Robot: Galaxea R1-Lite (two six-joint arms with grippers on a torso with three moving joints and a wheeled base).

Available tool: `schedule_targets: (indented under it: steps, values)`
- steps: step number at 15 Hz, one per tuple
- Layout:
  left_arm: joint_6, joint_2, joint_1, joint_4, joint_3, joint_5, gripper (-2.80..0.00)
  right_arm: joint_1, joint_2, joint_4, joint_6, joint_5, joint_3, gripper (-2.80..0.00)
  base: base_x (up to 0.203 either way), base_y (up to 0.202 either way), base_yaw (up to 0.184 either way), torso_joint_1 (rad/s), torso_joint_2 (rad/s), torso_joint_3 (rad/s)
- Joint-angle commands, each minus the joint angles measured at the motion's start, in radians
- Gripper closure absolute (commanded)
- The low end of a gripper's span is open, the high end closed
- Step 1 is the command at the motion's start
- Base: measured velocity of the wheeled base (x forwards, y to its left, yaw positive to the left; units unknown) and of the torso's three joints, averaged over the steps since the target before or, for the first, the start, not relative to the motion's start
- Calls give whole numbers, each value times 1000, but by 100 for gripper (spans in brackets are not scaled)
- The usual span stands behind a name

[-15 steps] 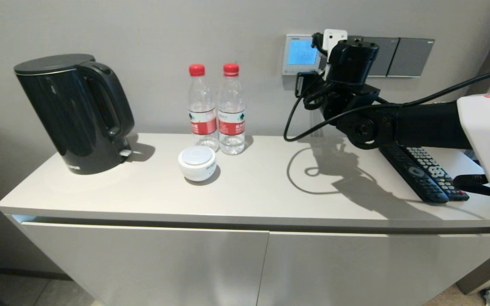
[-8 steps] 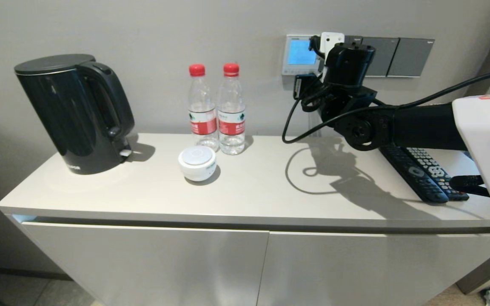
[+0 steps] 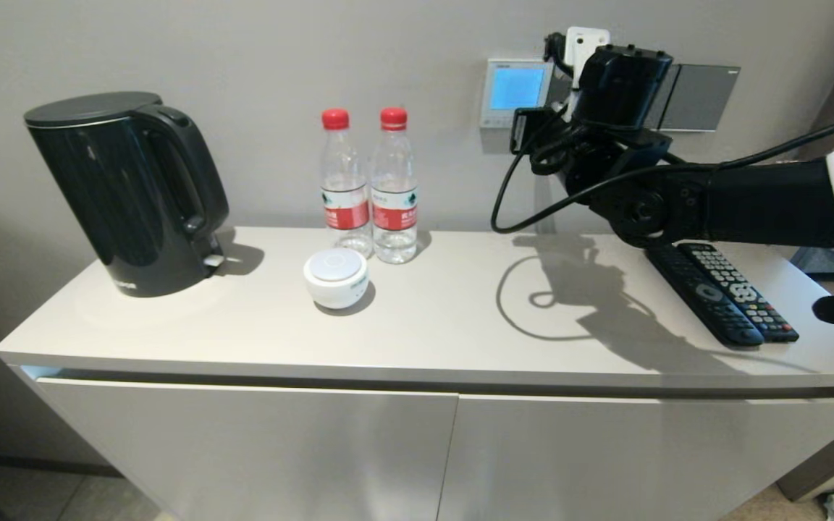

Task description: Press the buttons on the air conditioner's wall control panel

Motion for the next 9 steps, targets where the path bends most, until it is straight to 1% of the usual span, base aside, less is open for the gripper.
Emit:
schedule_targets:
  steps: [1,6,8,9]
  values:
    - [-1,0,0,0,0,1,0,0,-63,-4,-1,-3,32,0,0,0,0,0,0,0]
    - [-1,0,0,0,0,0,0,-5,-225,-7,2,-3,168,0,0,0,0,0,0,0]
    - [-1,0,0,0,0,0,0,-6,-327,-7,4,-3,257,0,0,0,0,0,0,0]
    - [-1,0,0,0,0,0,0,-6,-387,-7,6,-4,323,0,0,0,0,0,0,0]
